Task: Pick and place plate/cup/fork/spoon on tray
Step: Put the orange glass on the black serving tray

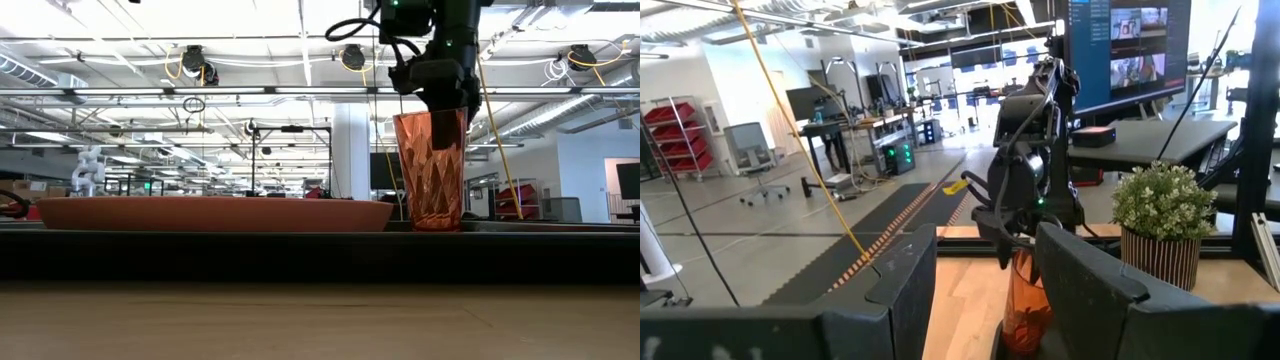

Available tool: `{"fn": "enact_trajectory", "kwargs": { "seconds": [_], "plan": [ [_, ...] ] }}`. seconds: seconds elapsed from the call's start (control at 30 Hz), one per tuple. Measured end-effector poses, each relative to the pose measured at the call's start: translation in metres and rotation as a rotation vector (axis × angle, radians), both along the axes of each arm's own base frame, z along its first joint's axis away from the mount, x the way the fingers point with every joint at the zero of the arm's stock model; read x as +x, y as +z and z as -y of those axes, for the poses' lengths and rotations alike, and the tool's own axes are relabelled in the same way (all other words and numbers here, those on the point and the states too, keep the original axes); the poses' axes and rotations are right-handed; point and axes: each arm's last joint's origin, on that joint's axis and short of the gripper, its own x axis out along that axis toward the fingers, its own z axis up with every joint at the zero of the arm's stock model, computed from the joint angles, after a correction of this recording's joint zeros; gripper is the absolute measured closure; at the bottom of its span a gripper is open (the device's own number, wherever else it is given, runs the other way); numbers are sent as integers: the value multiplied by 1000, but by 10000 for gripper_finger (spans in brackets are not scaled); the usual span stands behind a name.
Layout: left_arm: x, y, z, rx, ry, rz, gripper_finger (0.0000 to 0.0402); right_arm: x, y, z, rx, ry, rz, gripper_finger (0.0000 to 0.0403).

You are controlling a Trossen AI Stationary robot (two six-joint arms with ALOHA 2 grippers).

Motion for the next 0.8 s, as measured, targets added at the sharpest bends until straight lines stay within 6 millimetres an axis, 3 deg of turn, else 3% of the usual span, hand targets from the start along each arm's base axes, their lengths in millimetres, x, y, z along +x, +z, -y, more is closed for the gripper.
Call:
{"fn": "enact_trajectory", "kwargs": {
  "seconds": [0.27, 0.67, 0.8],
  "plan": [
    [0, 0, 0, 0, 0, 1, 224, 1, 0, -1, 49, 6, 15, 90],
    [0, 0, 0, 0, 0, 1, 224, 4, 8, -1, 44, 3, 46, 91],
    [0, 0, 0, 0, 0, 0, 224, 6, 13, 0, 41, 3, 63, 122]
  ]
}}
